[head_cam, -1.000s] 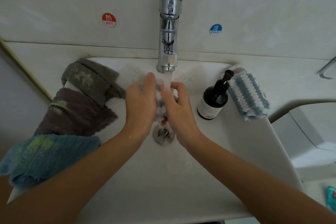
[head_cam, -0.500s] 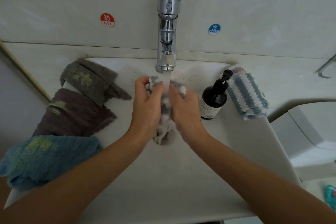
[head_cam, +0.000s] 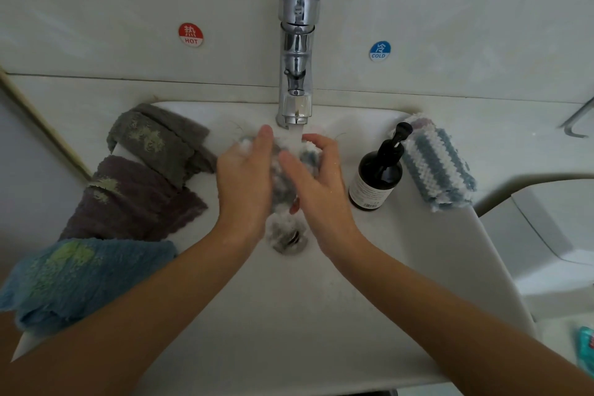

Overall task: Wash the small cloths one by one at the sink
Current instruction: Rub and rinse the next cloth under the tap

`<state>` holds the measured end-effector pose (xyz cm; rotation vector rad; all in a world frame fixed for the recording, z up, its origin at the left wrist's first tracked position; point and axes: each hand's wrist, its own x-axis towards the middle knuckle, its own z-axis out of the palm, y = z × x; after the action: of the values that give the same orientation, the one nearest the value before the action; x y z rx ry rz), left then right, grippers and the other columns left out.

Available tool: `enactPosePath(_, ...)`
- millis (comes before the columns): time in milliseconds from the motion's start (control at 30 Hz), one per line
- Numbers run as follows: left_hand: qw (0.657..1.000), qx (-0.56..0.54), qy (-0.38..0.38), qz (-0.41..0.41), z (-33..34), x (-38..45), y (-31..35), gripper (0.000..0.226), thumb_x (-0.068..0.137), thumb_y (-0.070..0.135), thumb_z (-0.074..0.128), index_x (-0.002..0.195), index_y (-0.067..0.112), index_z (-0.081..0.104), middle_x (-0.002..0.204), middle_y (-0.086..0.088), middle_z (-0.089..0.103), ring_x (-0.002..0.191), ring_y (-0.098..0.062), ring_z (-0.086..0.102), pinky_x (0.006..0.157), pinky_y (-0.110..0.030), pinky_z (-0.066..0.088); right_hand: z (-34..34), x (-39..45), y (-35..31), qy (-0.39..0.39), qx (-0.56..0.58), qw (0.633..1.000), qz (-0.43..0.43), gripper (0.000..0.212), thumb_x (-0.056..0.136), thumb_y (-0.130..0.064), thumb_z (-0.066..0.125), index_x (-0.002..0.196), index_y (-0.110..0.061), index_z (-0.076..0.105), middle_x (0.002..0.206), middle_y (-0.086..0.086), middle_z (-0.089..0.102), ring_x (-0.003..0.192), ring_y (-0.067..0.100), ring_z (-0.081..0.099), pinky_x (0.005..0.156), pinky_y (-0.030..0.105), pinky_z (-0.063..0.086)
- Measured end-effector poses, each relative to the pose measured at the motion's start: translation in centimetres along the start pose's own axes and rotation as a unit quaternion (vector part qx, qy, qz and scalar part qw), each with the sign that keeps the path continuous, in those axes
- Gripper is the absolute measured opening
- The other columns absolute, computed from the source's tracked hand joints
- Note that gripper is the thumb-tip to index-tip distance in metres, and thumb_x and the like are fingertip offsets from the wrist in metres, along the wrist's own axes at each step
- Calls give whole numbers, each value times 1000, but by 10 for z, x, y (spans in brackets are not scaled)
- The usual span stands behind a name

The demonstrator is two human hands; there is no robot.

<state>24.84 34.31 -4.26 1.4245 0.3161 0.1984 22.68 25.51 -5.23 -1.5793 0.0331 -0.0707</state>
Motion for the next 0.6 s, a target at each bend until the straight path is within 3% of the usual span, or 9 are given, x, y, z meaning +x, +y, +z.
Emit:
enactPosePath(100, 999, -36, 4, -27, -3, 1, 2, 41, 94, 41, 56, 59, 24, 68, 61, 2, 70, 65, -21, 72, 62, -36, 57, 6, -6, 5, -18, -18, 999, -40, 35, 94, -30, 62, 121, -35, 40, 102, -13, 62, 90, 1, 67, 78, 23, 58)
enactPosePath(167, 999, -33, -11, -31, -3, -1, 2, 40, 97, 42, 50, 66, 20, 63, 55, 5, 66, 55, -13, 68, 49, -25, 51, 8, -2, 7, -11, -62, 997, -53, 21, 97, -29, 59, 115, -28, 48, 93, -10, 64, 81, -4, 66, 71, 17, 55)
enactPosePath(233, 999, -5, -39, -9, -3, -4, -1, 42, 100, 41, 44, 68, 18, 58, 47, 5, 59, 43, -9, 59, 39, -20, 43, 6, 3, 4, 14, -112, 992, -53, 4, 99, -30, 54, 97, -28, 56, 80, -8, 65, 69, -4, 63, 64, 21, 52)
enactPosePath(267, 999, 9, -52, 7, -2, -6, -3, 41, 100, 41, 43, 68, 18, 56, 46, 6, 56, 41, -7, 55, 38, -20, 42, 4, 6, 4, 25, -119, 991, -56, 14, 100, -31, 51, 89, -26, 57, 75, -7, 64, 65, -2, 62, 63, 26, 51)
enactPosePath(333, 996, 31, -70, 37, -1, -11, -6, 32, 100, 38, 45, 74, 23, 55, 55, 10, 58, 51, -2, 57, 47, -18, 45, 1, 8, 3, 49, -77, 994, -55, 31, 102, -30, 48, 77, -15, 56, 65, -3, 59, 58, 12, 57, 59, 36, 48)
enactPosePath(433, 990, 28, -109, 82, 3, -20, -6, 11, 99, 28, 49, 88, 29, 49, 76, 11, 59, 64, 4, 60, 55, -11, 46, -5, 11, -2, 96, -44, 994, -25, 45, 101, -35, 49, 62, -13, 50, 55, 2, 46, 53, 18, 44, 55, 39, 40)
enactPosePath(600, 980, 64, -143, 126, 3, -23, -7, 16, 97, 28, 52, 102, 39, 41, 93, 12, 60, 81, 5, 65, 64, -12, 51, -6, 15, -4, 100, 13, 994, 28, 46, 99, -42, 51, 63, -15, 60, 63, 12, 58, 62, 26, 59, 62, 46, 53)
